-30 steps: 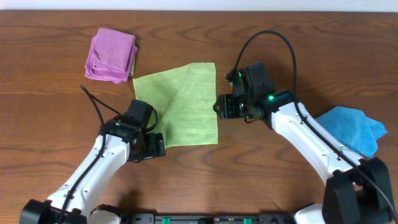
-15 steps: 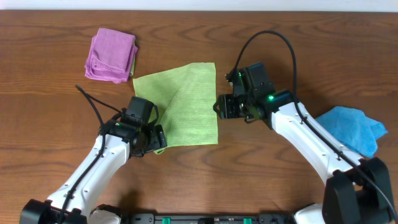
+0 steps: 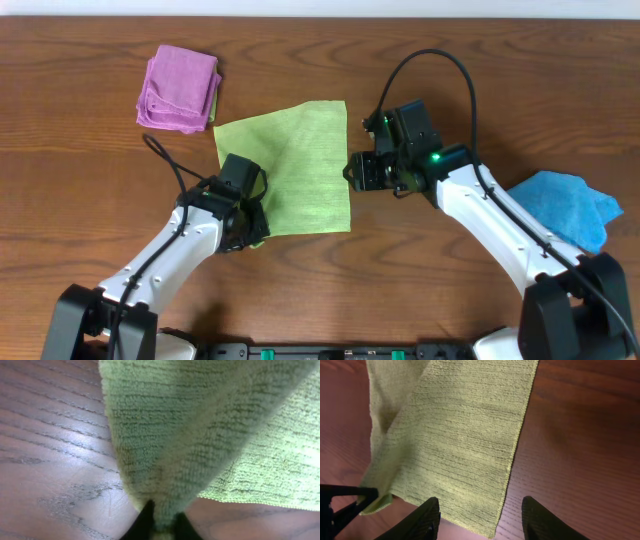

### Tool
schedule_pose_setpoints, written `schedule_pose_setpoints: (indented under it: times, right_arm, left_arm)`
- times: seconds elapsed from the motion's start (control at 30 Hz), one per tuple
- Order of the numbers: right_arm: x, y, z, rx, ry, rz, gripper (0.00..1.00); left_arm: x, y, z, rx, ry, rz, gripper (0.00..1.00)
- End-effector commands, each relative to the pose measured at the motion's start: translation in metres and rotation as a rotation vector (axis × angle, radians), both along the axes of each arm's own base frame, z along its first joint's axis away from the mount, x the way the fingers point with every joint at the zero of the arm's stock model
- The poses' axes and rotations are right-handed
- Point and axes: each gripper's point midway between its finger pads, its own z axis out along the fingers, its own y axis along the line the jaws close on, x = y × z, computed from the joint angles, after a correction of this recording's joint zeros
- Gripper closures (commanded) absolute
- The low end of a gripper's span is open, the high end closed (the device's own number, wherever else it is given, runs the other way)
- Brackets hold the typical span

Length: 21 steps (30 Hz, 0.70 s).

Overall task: Fold the cloth
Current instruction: 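Grasp the green cloth's right edge with the right gripper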

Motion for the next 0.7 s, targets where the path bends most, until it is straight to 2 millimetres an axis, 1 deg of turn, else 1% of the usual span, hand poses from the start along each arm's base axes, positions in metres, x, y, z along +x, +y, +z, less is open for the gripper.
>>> schedule_pose_setpoints:
  times: [0.0,0.17,0.3,0.33,0.43,0.47,0.53,0.57,0.6,0.63,0.67]
  right_arm:
    - [0.004,-0.005,0.006,-0.027,-0.032,0.013,0.47]
    - [-0.010,-0.014,-0.004,-0.093,0.016,0.031,0.47]
    - [-0.022,-0.011,-0.008,-0.111,0.051,0.056,0.44]
    - [-0.027,-0.010,-0.009,-0.115,0.062,0.065,0.43]
    - [-0.037,-0.007,-0.012,-0.125,0.090,0.085,0.41]
    - [-0.041,-0.005,-0.013,-0.127,0.104,0.091,0.39]
    - [-0.050,-0.004,-0.016,-0.129,0.142,0.084,0.37]
    - [-0.053,-0.003,-0.017,-0.128,0.155,0.079,0.37]
    - [-0.057,-0.003,-0.019,-0.126,0.172,0.071,0.36]
    - [-0.059,-0.003,-0.022,-0.123,0.186,0.062,0.36]
    - [-0.062,-0.002,-0.024,-0.118,0.201,0.052,0.36]
  left_arm:
    - [-0.001,0.000,0.003,0.010,-0.001,-0.051,0.94]
    - [-0.004,0.008,0.018,0.073,0.014,-0.174,0.94]
    - [-0.001,0.019,0.034,0.155,0.016,-0.256,0.94]
    - [0.001,0.020,0.038,0.164,0.013,-0.279,0.94]
    - [0.001,0.020,0.042,0.171,0.014,-0.314,0.94]
    - [0.000,0.022,0.042,0.177,0.019,-0.320,0.87]
    - [-0.002,0.026,0.042,0.201,0.030,-0.320,0.55]
    - [-0.003,0.028,0.042,0.208,0.032,-0.319,0.52]
    - [-0.004,0.030,0.042,0.218,0.036,-0.318,0.41]
    - [-0.004,0.030,0.042,0.221,0.039,-0.318,0.32]
    - [-0.005,0.030,0.042,0.222,0.042,-0.319,0.28]
